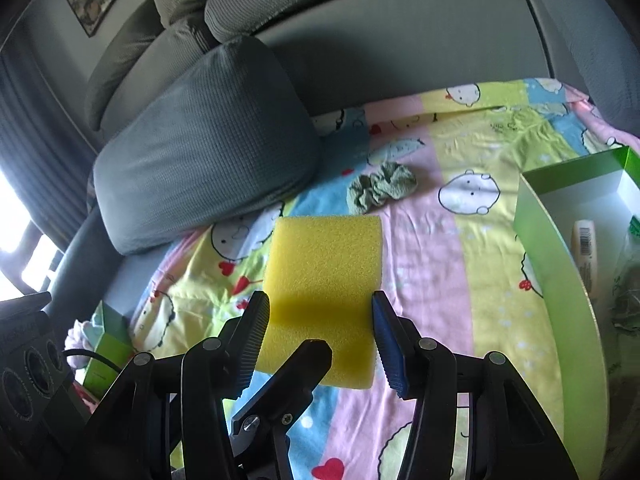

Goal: Organize objects
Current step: 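Lift the yellow sponge and carry it into the white box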

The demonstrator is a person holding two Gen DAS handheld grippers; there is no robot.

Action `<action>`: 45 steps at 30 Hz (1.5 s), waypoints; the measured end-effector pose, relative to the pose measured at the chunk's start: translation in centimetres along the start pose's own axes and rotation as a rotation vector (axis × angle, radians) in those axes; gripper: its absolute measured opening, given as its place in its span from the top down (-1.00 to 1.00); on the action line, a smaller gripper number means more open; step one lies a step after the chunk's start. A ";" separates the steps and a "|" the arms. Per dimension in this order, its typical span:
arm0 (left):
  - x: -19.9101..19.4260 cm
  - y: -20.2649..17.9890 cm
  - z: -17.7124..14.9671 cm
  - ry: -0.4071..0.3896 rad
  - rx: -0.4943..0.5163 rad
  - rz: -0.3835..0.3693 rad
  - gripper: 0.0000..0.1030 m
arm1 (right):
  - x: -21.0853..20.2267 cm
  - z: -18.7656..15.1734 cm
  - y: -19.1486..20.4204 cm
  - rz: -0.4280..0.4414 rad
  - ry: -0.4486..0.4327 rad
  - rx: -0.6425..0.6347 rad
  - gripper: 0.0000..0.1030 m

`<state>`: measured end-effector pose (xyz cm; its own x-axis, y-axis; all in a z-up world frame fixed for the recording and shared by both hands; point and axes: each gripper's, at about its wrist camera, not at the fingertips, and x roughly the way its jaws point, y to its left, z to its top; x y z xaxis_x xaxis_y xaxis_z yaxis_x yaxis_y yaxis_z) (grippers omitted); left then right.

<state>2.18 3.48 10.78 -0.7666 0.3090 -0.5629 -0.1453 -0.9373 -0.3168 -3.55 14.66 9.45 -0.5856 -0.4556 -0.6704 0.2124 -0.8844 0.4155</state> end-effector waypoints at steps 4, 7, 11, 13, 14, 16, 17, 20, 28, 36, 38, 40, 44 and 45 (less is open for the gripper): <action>-1.0 -0.9 0.1 -0.037 0.027 -0.001 0.27 | -1.3 0.1 0.2 0.010 -0.038 -0.012 -0.07; -1.6 -1.6 0.2 -0.066 0.042 -0.004 0.27 | -2.3 0.2 0.4 0.008 -0.063 -0.014 -0.07; -2.6 -2.4 0.4 -0.106 0.060 -0.014 0.27 | -3.7 0.4 0.7 0.008 -0.104 -0.027 -0.07; -3.0 -2.8 0.6 -0.127 0.072 -0.023 0.27 | -4.5 0.5 0.8 0.007 -0.125 -0.033 -0.07; -3.2 -2.9 0.6 -0.136 0.078 -0.031 0.27 | -4.9 0.5 0.8 0.003 -0.137 -0.037 -0.07; -3.6 -3.3 0.7 -0.156 0.088 -0.055 0.27 | -5.7 0.5 0.9 -0.009 -0.157 -0.043 -0.07; -3.7 -3.3 0.7 -0.164 0.090 -0.068 0.27 | -6.0 0.5 0.9 -0.016 -0.167 -0.047 -0.07; -4.0 -3.9 0.9 -0.183 0.102 -0.094 0.27 | -7.1 0.6 0.8 -0.032 -0.194 -0.049 -0.07; -4.0 -6.8 1.4 -0.214 0.158 -0.166 0.27 | -10.0 0.7 -0.6 -0.078 -0.270 -0.026 -0.07; -1.6 -10.0 1.6 -0.164 0.217 -0.254 0.27 | -11.6 1.0 -4.1 -0.148 -0.306 0.042 -0.07; -1.1 -10.8 1.7 -0.153 0.238 -0.264 0.27 | -12.0 0.9 -5.0 -0.154 -0.313 0.066 -0.07; -0.5 -11.8 1.7 -0.143 0.263 -0.272 0.27 | -12.3 1.0 -6.2 -0.155 -0.322 0.096 -0.07; 1.0 -13.9 1.7 -0.111 0.309 -0.306 0.27 | -13.0 0.7 -8.7 -0.172 -0.336 0.152 -0.07; 1.4 -14.5 1.7 -0.100 0.321 -0.318 0.27 | -13.1 0.7 -9.4 -0.178 -0.338 0.170 -0.07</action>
<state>2.15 17.23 15.85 -0.7066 0.5872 -0.3948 -0.5573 -0.8056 -0.2009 1.62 29.03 14.79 -0.8316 -0.2128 -0.5130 -0.0311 -0.9044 0.4256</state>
